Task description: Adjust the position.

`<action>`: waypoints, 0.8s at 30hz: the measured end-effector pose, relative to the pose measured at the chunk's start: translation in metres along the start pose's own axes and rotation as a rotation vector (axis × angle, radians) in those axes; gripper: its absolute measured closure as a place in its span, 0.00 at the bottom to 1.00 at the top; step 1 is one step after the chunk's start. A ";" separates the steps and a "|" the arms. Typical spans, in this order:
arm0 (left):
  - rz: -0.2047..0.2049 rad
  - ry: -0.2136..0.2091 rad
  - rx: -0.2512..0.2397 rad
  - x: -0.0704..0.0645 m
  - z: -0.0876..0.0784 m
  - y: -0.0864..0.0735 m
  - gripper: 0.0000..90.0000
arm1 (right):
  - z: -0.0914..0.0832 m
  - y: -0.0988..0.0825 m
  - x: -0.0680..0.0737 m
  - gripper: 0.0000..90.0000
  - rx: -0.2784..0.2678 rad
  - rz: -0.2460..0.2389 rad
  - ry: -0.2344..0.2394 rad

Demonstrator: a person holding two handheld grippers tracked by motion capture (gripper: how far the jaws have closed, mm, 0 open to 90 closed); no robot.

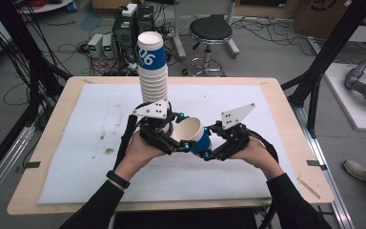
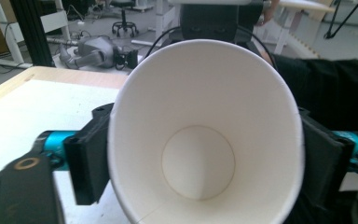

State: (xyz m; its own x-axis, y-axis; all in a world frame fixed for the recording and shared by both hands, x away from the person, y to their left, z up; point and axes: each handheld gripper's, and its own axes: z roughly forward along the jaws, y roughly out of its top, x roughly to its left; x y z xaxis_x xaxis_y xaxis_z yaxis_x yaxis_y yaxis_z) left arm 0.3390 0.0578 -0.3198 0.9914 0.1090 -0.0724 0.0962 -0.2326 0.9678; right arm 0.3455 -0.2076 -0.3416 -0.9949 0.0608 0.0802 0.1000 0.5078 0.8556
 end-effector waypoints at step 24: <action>-0.092 -0.027 -0.182 0.001 0.002 -0.008 0.23 | -0.007 0.000 -0.001 0.34 -0.127 0.024 0.009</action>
State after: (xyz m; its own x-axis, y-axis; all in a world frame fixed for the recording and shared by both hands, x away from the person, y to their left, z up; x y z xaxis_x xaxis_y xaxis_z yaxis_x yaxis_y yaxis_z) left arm 0.3398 0.0577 -0.3281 0.9815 0.0954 -0.1662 0.1709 -0.0438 0.9843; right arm 0.3466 -0.2143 -0.3383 -0.9923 0.0638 0.1060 0.1226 0.3936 0.9111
